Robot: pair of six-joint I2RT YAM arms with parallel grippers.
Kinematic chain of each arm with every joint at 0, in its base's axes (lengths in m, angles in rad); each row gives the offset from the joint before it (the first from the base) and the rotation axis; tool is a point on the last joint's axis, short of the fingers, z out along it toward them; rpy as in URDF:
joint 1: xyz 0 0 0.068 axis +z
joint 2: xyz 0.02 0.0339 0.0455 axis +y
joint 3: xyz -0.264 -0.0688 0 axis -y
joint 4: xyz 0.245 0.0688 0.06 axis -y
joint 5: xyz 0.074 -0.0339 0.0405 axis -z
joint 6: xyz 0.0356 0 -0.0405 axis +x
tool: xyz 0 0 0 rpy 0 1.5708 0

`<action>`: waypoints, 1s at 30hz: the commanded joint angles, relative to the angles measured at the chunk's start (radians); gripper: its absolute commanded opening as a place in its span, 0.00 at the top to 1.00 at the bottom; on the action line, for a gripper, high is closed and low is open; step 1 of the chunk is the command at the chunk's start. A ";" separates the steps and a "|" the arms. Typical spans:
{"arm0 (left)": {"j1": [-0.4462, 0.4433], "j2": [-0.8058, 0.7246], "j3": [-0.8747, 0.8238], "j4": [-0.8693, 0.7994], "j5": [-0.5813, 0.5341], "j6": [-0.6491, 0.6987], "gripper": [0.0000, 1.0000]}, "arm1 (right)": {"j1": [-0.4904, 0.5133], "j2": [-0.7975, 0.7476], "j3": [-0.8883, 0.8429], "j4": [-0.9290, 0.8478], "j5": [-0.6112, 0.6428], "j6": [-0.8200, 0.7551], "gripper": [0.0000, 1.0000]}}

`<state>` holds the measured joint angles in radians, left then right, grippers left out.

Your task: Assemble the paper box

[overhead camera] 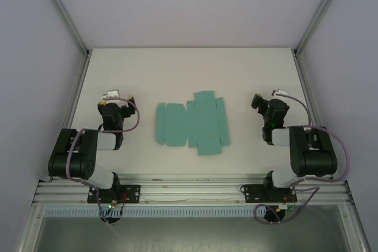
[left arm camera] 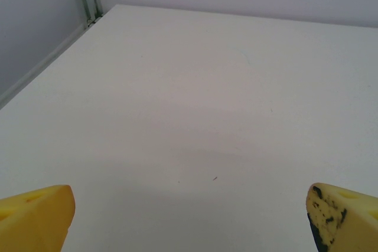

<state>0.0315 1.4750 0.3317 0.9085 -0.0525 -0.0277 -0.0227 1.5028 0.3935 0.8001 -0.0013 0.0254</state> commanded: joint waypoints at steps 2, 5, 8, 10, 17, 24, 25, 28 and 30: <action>-0.005 -0.129 0.042 -0.141 -0.016 -0.010 0.00 | -0.002 -0.089 0.072 -0.168 -0.004 0.005 0.00; -0.006 -0.200 0.088 -0.279 -0.017 -0.047 0.00 | 0.007 -0.155 0.121 -0.311 0.005 0.021 0.00; -0.008 -0.266 0.139 -0.404 0.040 -0.120 0.00 | 0.045 -0.221 0.177 -0.475 0.065 0.042 0.00; -0.017 -0.299 0.170 -0.473 0.081 -0.165 0.00 | 0.084 -0.257 0.222 -0.589 0.106 0.078 0.00; -0.103 -0.314 0.266 -0.707 0.180 -0.338 0.00 | 0.232 -0.316 0.337 -0.878 -0.034 0.249 0.11; -0.215 -0.281 0.262 -0.787 0.268 -0.393 0.00 | 0.474 -0.240 0.427 -1.042 -0.086 0.296 0.31; -0.229 -0.268 0.263 -0.801 0.275 -0.397 0.00 | 0.487 -0.211 0.429 -1.035 -0.124 0.318 0.36; -0.257 -0.229 0.256 -0.805 0.332 -0.403 0.00 | 0.508 -0.129 0.421 -0.984 -0.211 0.366 0.50; -0.264 -0.213 0.249 -0.800 0.361 -0.405 0.00 | 0.514 -0.082 0.411 -0.937 -0.236 0.385 0.57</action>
<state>-0.2234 1.2484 0.5751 0.1444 0.2440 -0.4076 0.4820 1.3720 0.8112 -0.1497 -0.1631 0.3473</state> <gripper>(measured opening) 0.997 0.451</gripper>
